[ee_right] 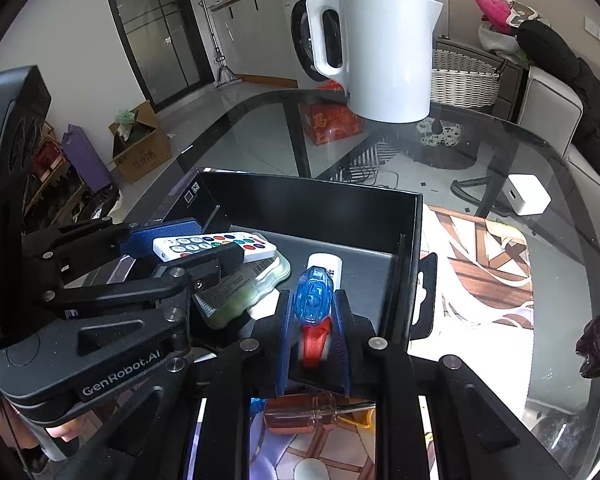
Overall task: Organize rigid objects
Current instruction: 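Lift the remote and blue bottle and lower both into the black box, then open both tools and withdraw them from the box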
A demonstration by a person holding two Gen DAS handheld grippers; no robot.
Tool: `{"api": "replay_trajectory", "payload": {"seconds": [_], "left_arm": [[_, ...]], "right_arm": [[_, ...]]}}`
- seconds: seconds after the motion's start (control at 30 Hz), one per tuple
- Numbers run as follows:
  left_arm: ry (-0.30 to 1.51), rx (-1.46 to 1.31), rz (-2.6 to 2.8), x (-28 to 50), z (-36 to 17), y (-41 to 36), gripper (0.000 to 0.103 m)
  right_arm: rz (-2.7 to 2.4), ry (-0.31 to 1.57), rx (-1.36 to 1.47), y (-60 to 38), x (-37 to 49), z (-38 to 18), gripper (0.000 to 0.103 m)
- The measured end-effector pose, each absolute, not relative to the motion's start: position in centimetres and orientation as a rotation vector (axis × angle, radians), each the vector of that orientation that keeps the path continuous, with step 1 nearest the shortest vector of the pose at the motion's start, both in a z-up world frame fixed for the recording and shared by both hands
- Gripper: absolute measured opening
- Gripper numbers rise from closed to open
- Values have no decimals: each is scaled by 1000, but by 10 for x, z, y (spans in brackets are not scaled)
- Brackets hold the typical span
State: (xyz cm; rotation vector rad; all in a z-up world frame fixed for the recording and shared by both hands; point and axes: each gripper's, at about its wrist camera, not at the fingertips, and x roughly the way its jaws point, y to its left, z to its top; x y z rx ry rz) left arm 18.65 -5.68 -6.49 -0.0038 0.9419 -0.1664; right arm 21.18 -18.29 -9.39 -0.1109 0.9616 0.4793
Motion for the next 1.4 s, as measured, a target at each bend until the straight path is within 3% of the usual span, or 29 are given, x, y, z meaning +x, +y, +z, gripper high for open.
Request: {"api": "replay_trajectory", "payload": {"seconds": [0.2, 0.33, 0.57, 0.83, 1.4], "left_arm": [[949, 10, -157, 186, -66, -56, 39], [940, 0, -174, 183, -62, -54, 57], [923, 15, -198, 163, -48, -48, 61], [931, 40, -208, 140, -46, -32, 77], [1052, 163, -356, 116, -82, -71, 78]], "right_arm": [[499, 954, -87, -187, 210, -91, 18], [505, 947, -76, -190, 206, -82, 19], [499, 906, -68, -212, 195, -65, 19], [461, 891, -52, -250, 186, -57, 19], [348, 1057, -121, -280, 206, -123, 19]]}}
